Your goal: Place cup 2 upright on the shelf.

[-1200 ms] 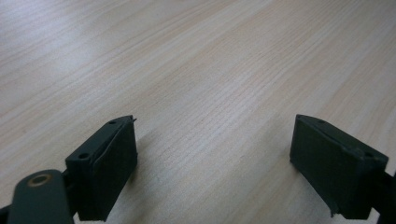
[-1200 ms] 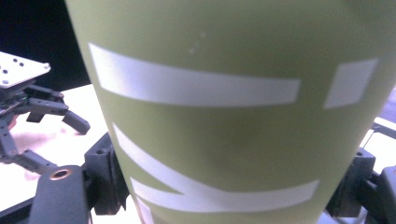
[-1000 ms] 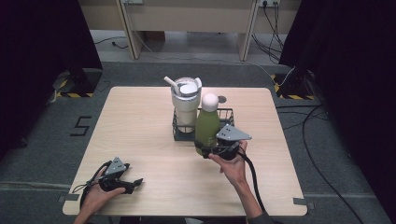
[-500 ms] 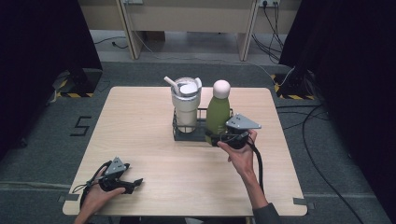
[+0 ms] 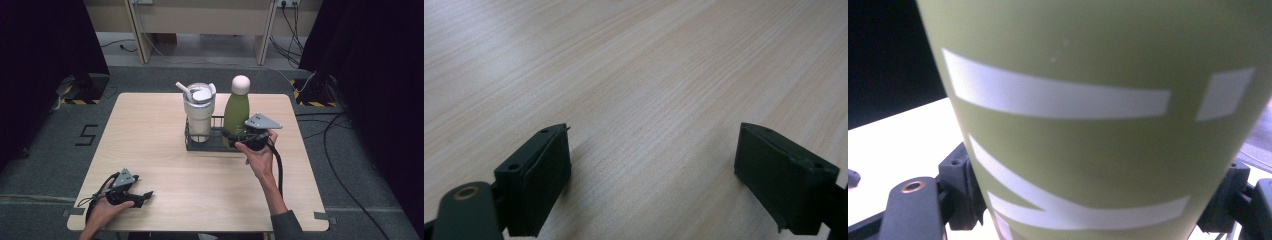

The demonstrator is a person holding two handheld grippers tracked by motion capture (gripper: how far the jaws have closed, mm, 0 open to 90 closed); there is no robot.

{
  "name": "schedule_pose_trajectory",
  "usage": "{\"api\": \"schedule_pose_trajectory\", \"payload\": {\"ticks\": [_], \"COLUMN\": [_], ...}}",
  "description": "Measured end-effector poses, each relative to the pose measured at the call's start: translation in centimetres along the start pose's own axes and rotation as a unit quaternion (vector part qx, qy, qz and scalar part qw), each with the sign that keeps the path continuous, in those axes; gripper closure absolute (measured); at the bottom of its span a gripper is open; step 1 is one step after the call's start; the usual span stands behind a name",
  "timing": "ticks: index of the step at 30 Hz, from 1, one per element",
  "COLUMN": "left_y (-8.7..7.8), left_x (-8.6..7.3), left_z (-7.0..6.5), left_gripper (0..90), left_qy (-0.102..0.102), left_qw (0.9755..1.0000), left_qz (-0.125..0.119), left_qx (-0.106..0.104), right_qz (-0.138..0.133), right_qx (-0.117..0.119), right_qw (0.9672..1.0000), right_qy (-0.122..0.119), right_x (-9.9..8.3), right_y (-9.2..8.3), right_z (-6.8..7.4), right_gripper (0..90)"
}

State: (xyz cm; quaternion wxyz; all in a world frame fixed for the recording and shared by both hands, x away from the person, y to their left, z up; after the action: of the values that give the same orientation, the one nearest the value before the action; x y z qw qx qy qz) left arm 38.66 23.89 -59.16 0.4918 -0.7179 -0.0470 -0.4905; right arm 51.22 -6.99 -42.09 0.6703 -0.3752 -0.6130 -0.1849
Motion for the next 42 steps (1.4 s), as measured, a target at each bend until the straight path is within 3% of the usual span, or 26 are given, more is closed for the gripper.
{"api": "schedule_pose_trajectory", "payload": {"ticks": [11,22,30,42], "left_y": [0.0,0.0,0.0,0.0], "left_x": [0.0,0.0,0.0,0.0], "left_z": [0.0,-0.1,0.0,-0.1], "left_gripper": [14.2,14.4,14.4,14.6], "left_qy": [0.001,0.0,0.001,0.004], "left_qw": [1.0,1.0,1.0,1.0], "left_qz": [-0.001,-0.003,-0.003,-0.001], "left_qx": [0.0,0.0,0.001,-0.003], "right_qz": [-0.002,0.007,0.009,0.021], "right_qx": [-0.011,-0.029,-0.027,-0.039], "right_qw": [0.9999,0.9994,0.9986,0.9983], "right_qy": [0.005,0.017,0.043,0.037], "right_x": [1.3,1.4,0.9,-0.1], "right_y": [0.8,2.5,4.2,5.6], "right_z": [-1.2,-3.1,-4.3,-5.0], "right_gripper": [20.9,20.9,20.9,20.9]}}
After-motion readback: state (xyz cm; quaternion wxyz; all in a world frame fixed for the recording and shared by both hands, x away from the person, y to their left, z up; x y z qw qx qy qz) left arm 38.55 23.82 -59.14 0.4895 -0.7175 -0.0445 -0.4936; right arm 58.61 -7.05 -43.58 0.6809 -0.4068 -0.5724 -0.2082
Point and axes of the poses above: each handheld gripper's, and its own axes: y roughly forward along the jaws, x roughly out of its top, z roughly to its left, the point moved 10 cm from there along y, roughly forward along the jaws, and after that the axes turned 1 degree about -y, right-handed, at the moved point
